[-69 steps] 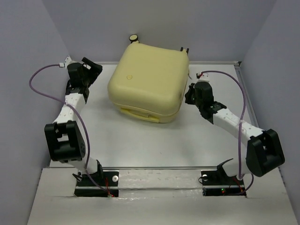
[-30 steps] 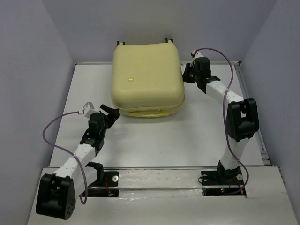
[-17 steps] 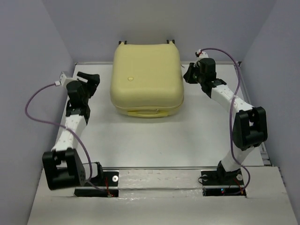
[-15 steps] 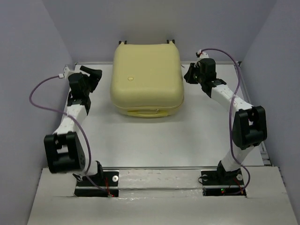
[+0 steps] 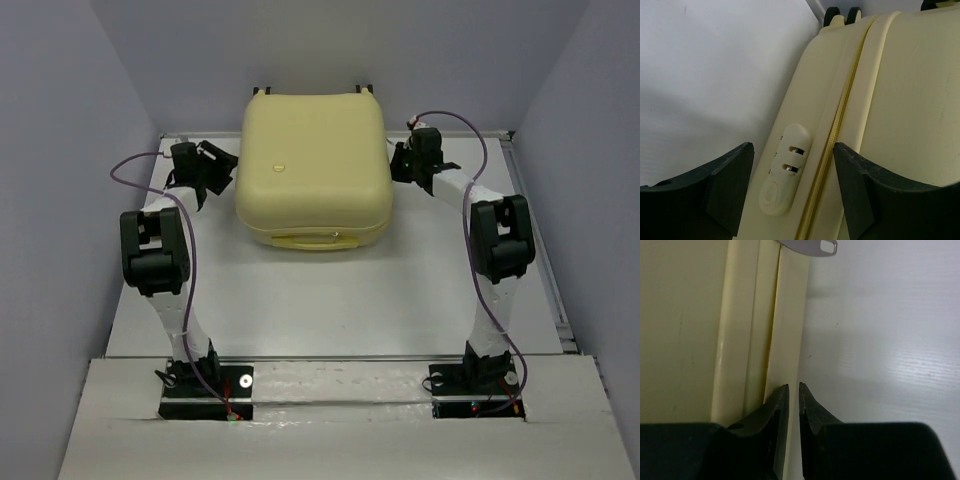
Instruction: Pack the luggage
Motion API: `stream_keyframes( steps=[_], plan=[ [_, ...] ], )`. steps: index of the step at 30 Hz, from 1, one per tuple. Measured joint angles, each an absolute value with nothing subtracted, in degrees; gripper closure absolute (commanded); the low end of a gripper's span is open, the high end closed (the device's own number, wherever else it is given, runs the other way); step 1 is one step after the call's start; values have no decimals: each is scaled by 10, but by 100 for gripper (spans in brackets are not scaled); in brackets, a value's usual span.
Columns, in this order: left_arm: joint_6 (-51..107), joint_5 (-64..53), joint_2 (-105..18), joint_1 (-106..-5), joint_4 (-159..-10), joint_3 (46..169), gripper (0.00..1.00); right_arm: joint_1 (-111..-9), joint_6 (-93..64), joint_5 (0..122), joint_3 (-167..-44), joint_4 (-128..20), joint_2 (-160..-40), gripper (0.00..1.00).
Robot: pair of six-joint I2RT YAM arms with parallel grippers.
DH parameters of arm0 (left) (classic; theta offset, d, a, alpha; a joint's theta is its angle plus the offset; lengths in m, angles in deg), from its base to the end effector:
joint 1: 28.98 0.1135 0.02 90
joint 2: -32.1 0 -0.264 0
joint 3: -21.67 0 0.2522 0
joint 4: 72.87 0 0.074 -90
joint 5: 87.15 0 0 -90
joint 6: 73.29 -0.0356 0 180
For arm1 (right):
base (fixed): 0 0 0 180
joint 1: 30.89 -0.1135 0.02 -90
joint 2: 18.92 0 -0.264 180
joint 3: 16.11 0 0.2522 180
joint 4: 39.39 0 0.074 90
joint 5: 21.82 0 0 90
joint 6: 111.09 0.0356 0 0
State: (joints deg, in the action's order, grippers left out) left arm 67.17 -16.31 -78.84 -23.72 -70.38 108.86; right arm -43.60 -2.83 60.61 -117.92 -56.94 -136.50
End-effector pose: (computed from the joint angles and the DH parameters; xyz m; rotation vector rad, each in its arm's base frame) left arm 0.4447 0.0292 0.2195 -0.7314 1.8783 -0.8383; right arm 0.4636 0.1094 0.2189 0.0279 2.1815 0.4530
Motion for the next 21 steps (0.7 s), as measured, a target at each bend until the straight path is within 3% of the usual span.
stream_keyframes(
  steps=[3,12,21],
  plan=[
    [684,-149,-788,-249,-659,1062,25,-429,-27,578,-1212,-576,-1396,79],
    [810,-7,-702,-315,-417,806,25,-409,-68,518,-1340,-603,-1485,76],
    [815,91,-513,-388,-417,614,25,-407,-98,473,-1414,-635,-1523,64]
  ],
)
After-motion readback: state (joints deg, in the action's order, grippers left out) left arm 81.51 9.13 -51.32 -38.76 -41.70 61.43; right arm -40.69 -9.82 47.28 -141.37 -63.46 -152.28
